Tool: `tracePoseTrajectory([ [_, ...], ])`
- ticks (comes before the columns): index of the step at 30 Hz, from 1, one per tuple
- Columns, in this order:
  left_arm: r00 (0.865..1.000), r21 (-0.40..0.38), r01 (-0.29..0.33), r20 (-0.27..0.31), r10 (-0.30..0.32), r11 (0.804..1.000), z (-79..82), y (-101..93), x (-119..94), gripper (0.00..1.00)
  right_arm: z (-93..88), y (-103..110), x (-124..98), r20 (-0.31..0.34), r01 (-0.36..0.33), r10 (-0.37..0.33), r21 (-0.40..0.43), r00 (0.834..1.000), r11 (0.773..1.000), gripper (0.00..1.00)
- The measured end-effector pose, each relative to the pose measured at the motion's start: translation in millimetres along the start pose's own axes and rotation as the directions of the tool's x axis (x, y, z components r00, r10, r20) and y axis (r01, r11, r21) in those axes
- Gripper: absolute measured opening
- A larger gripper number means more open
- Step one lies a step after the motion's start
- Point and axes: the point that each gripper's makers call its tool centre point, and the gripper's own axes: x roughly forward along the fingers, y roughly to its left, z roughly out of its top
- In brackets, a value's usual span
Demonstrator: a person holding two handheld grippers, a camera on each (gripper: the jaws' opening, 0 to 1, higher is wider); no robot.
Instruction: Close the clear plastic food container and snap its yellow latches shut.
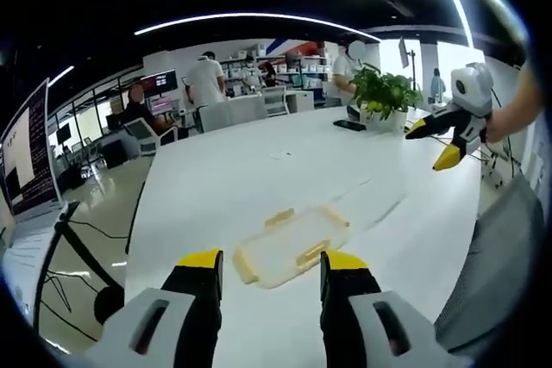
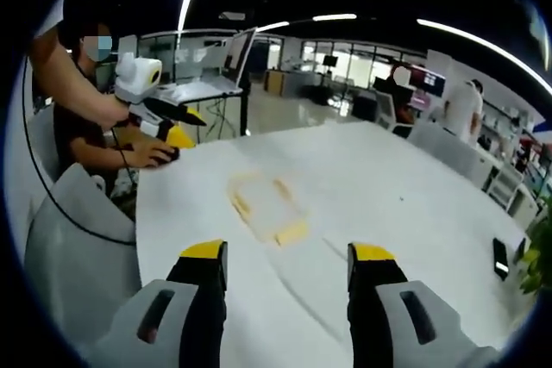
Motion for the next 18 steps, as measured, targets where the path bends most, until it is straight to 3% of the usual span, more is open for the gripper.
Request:
tracePoseTrajectory([
  [18, 0.995, 0.082, 0.086, -0.049, -0.082, 0.993, 1.7, 18.4, 29.4, 0.4, 15.2, 0.9, 38.4, -0.016, -0.082, 0.081, -0.074, 0.997, 0.994, 0.54],
])
